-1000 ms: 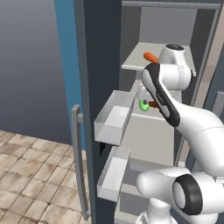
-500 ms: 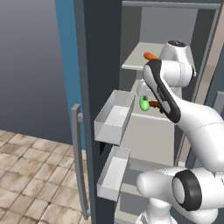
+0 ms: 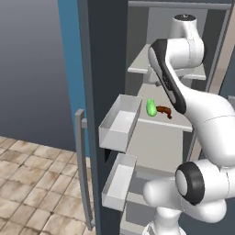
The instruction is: Take the bell pepper and carrot from the highest rack and move them to the second highest rack where the chicken drumstick and corn are located, to maximize freezer space. Close the freezer door after rearranging.
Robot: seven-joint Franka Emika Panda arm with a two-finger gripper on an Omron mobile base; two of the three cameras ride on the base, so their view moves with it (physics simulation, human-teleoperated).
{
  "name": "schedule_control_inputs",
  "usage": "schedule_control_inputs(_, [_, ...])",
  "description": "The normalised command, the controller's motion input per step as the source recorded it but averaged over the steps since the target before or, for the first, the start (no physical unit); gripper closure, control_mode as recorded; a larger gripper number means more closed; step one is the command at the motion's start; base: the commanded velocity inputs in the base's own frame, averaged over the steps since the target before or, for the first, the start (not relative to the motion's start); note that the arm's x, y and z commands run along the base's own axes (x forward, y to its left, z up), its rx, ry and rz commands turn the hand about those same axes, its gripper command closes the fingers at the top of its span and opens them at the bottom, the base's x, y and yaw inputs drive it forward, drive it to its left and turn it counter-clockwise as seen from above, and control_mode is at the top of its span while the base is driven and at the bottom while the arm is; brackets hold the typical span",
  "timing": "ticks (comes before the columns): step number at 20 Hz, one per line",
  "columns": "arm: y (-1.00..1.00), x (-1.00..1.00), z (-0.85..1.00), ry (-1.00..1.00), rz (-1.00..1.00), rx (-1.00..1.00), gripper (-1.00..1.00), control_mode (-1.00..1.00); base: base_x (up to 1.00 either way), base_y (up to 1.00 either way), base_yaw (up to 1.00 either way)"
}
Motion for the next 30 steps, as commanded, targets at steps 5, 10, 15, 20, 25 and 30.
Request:
schedule_control_inputs(5, [-0.42,0.35,0.23,0.00,0.00,-0.05,-1.00,-1.00,0.00,0.00,0.00])
schedule_control_inputs(10, [-0.19,0.72,0.01,0.00,0.02,0.00,-1.00,-1.00,0.00,0.00,0.00])
schedule_control_inputs(15, [0.00,0.83,0.00,-0.03,0.00,0.00,-1.00,-1.00,0.00,0.00,0.00])
schedule_control_inputs(20, [-0.04,0.71,0.01,-0.10,0.00,0.00,-1.00,-1.00,0.00,0.00,0.00])
schedule_control_inputs(25, [-0.05,0.70,0.02,-0.03,0.00,0.00,-1.00,-1.00,0.00,0.00,0.00])
schedule_control_inputs(30, [-0.07,0.69,0.02,0.00,0.00,0.00,-1.00,-1.00,0.00,0.00,0.00])
